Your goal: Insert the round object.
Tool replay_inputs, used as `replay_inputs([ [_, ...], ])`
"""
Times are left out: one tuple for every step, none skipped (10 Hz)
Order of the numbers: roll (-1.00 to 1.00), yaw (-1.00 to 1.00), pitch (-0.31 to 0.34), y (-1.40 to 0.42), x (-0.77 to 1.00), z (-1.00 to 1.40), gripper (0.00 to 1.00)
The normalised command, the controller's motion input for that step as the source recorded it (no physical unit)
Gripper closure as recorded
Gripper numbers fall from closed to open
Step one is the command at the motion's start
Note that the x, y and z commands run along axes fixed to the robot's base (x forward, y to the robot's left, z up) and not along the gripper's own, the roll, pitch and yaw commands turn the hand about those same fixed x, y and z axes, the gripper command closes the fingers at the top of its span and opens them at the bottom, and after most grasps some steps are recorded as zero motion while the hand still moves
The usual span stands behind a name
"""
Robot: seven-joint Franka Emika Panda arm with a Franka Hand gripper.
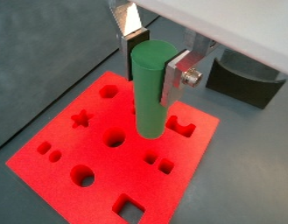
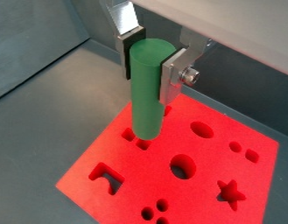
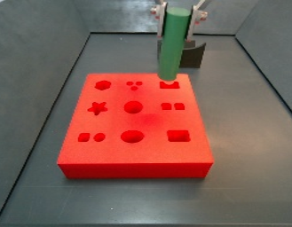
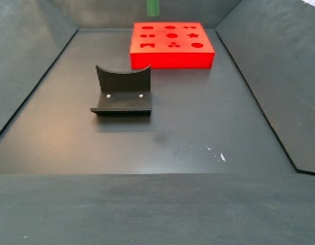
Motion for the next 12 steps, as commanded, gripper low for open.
replay_inputs([
  [0.02, 0.74, -0.274, -0.15, -0.07, -0.29, 1.00],
  [0.00, 0.56, -0.240, -0.22, -0.16, -0.20, 1.00],
  [0.04, 0.27, -0.199, -0.12, -0.23, -0.19, 1.00],
  [0.20, 0.00, -0.131, 0.00, -0.35, -0.25, 1.00],
  [0.21, -0.05, -0.087, 0.00, -0.35, -0.25, 1.00],
  [0.21, -0.09, -0.061, 0.05, -0.39, -0.24, 1.00],
  [0.09, -0.10, -0.097, 0.02, -0.41, -0.32, 1.00],
  [0.00, -0.09, -0.109, 0.00, -0.35, -0.26, 1.00],
  [-0.08, -0.08, -0.113, 0.00, -0.21, -0.21, 1.00],
  [-0.22, -0.04, -0.157, 0.03, -0.13, -0.27, 1.00],
  [-0.27, -0.01, -0.154, 0.07, -0.12, -0.25, 1.00],
  [-0.20, -0.01, -0.117, 0.07, -0.11, -0.18, 1.00],
])
